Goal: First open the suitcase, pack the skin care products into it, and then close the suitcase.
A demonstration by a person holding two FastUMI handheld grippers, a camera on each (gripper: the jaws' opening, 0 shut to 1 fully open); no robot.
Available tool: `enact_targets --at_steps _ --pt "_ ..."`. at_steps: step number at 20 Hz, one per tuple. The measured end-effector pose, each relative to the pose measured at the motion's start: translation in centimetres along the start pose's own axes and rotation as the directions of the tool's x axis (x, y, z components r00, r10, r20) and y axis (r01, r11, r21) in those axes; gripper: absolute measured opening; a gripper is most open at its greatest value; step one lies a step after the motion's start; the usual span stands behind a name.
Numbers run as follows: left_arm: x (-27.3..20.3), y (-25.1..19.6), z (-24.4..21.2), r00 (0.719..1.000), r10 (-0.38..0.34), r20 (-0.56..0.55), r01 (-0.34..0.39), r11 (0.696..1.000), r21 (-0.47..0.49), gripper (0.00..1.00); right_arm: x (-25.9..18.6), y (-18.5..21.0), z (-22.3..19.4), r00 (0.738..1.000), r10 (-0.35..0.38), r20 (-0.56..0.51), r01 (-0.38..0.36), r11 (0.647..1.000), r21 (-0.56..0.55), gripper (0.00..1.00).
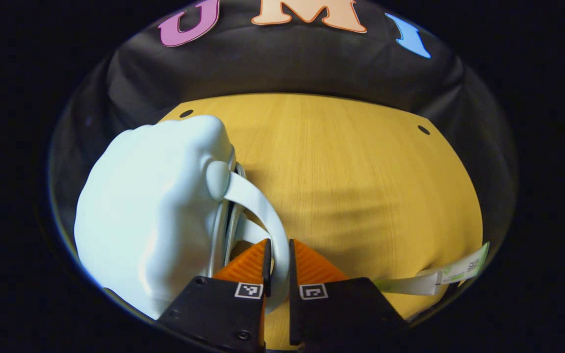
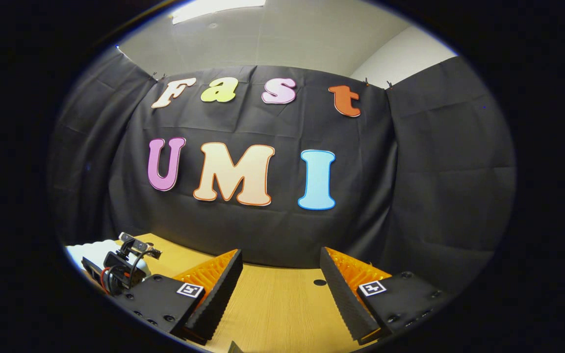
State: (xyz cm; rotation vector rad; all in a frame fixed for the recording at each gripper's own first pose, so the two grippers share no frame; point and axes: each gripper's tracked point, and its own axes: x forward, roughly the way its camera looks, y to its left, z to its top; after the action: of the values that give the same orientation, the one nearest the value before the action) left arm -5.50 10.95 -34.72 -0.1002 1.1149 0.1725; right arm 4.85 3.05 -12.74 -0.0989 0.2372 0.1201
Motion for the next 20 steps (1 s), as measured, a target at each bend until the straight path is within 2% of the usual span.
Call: enact_targets --at_steps 2,4,7,10,16,20 --pt "-0.8 -0.1 0.7 1.000 -0.007 -0.007 0.007 1.000 0.011 0.08 0.0 0.1 0.1 1.000 0.012 0.009 -0.012 1.000 0.000 0.98" --pt "-2.6 -0.2 1.6 1.000 0.016 0.005 -0.017 0.996 0.093 0.02 0.2 0.6 0.3 0.999 0.029 0.020 -0.029 0.999 0.014 0.98" --pt "-6.2 -0.4 3.1 0.999 -0.025 0.038 0.020 0.992 0.123 0.00 0.7 1.5 0.8 0.998 0.057 0.041 -0.059 0.998 0.039 0.98" --pt "-10.1 0.9 5.2 0.995 -0.027 0.095 0.014 0.990 0.143 0.00 0.8 2.9 0.7 0.994 0.091 0.053 -0.094 0.994 0.060 0.98" --pt "-16.3 6.9 10.4 0.977 0.008 0.213 -0.034 0.992 0.121 0.00 0.5 6.2 0.7 0.985 0.165 0.055 -0.170 0.981 0.097 0.96" --pt "-18.5 12.0 12.0 0.968 0.063 0.243 -0.095 0.988 0.125 0.00 0.4 7.2 -0.4 0.984 0.175 0.031 -0.177 0.975 0.134 0.98"
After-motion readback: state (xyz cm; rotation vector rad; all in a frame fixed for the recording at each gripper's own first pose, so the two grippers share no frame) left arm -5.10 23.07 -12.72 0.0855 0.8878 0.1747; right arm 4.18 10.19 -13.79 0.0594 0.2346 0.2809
